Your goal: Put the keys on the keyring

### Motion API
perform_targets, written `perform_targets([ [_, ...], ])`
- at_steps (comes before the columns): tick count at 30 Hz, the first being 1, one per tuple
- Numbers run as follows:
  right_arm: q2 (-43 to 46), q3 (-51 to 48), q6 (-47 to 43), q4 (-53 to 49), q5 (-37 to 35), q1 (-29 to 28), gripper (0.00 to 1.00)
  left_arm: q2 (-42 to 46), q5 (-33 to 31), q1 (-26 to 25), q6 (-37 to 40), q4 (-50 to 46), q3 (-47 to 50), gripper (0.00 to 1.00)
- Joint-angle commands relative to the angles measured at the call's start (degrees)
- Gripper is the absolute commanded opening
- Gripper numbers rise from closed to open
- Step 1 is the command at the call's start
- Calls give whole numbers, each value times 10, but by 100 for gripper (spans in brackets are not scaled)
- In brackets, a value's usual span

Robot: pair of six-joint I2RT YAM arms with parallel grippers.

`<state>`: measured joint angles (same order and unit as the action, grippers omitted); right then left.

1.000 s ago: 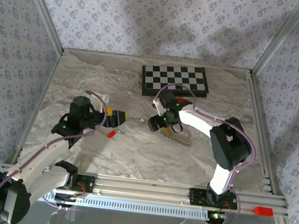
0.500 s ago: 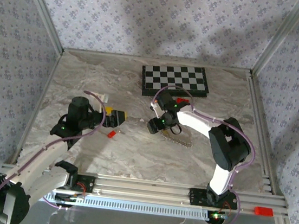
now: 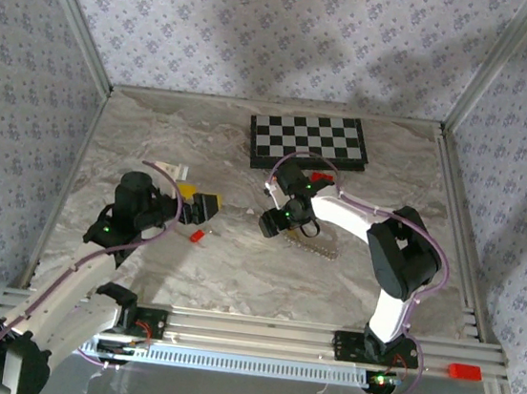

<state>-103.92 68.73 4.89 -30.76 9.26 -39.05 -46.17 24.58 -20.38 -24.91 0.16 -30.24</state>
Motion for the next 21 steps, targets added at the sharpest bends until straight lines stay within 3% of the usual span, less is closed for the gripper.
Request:
perform_targets([
  [1,-10,1,-1,-23,15,-4,74,7,-4,-4,11,4,-5,100],
  [21,-6,-18,-12,-50,29,-11,69,11,-8,-4,20,-2,-18,100],
])
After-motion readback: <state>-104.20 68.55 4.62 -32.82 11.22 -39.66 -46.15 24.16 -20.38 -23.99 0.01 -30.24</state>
